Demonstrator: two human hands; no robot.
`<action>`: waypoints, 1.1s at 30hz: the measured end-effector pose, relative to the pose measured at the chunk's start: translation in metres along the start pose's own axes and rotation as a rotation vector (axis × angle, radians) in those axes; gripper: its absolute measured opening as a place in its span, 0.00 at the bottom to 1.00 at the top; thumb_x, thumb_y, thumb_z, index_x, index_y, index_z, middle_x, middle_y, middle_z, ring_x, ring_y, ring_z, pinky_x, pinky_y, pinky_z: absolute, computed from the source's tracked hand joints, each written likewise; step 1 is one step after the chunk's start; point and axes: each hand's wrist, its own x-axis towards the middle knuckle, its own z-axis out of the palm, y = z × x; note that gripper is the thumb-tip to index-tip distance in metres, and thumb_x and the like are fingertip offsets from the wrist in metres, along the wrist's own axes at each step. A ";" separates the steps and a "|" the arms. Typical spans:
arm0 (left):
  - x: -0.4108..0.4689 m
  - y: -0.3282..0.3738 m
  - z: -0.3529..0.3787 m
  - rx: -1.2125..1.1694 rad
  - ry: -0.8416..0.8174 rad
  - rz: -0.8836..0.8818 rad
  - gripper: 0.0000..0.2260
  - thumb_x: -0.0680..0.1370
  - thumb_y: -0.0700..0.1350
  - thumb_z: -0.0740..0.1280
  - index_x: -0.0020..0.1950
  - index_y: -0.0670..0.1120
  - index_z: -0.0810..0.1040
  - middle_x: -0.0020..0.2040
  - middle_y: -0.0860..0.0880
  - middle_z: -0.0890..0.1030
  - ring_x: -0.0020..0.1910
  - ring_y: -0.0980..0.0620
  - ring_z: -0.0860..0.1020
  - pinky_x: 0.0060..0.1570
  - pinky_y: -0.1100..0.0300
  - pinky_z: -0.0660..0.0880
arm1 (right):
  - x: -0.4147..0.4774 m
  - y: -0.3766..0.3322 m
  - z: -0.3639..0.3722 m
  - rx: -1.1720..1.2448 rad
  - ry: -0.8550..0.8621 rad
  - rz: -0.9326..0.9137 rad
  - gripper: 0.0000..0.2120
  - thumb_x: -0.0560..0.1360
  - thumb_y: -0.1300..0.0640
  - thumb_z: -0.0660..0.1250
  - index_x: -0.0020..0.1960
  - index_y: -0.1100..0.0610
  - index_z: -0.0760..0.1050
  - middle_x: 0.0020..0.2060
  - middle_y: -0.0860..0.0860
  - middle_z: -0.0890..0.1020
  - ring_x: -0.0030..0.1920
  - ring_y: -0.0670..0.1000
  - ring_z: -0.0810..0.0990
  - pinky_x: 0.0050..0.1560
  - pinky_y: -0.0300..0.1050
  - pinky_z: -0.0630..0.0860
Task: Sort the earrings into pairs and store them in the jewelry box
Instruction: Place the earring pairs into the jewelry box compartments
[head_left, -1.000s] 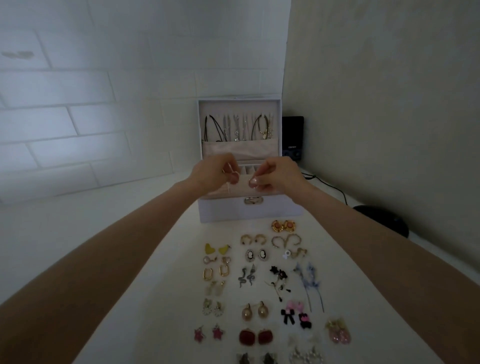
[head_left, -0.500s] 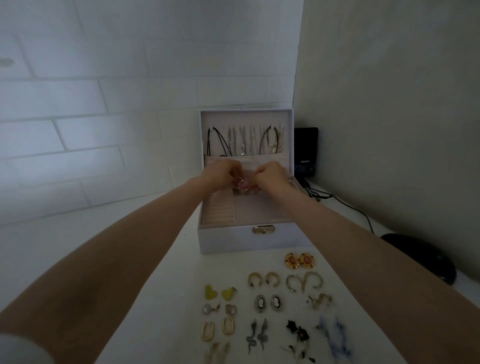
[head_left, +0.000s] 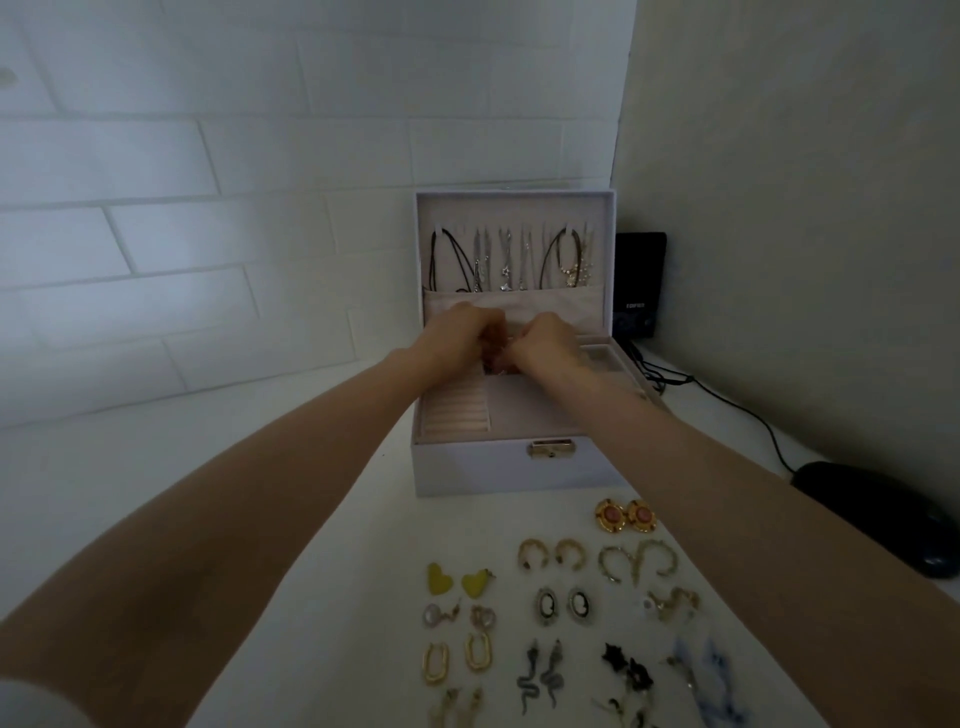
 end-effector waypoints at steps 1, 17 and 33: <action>-0.001 0.000 0.002 0.023 0.020 0.009 0.08 0.72 0.36 0.65 0.51 0.41 0.79 0.51 0.41 0.79 0.51 0.45 0.76 0.43 0.60 0.67 | -0.001 0.000 0.000 -0.011 0.000 -0.012 0.13 0.65 0.57 0.74 0.46 0.64 0.78 0.41 0.58 0.80 0.42 0.55 0.78 0.30 0.40 0.67; -0.010 0.013 0.004 0.191 0.089 -0.065 0.10 0.75 0.43 0.65 0.54 0.45 0.81 0.55 0.43 0.77 0.57 0.42 0.72 0.49 0.55 0.67 | 0.005 0.007 -0.008 -0.027 -0.004 -0.109 0.08 0.68 0.61 0.73 0.43 0.65 0.82 0.44 0.60 0.84 0.49 0.55 0.80 0.53 0.46 0.76; -0.017 0.026 0.006 0.146 0.127 -0.191 0.10 0.76 0.43 0.64 0.54 0.44 0.79 0.54 0.41 0.79 0.55 0.41 0.75 0.51 0.54 0.69 | -0.002 0.008 -0.002 -0.087 0.037 -0.108 0.15 0.69 0.61 0.69 0.27 0.56 0.66 0.26 0.51 0.70 0.33 0.52 0.71 0.31 0.42 0.64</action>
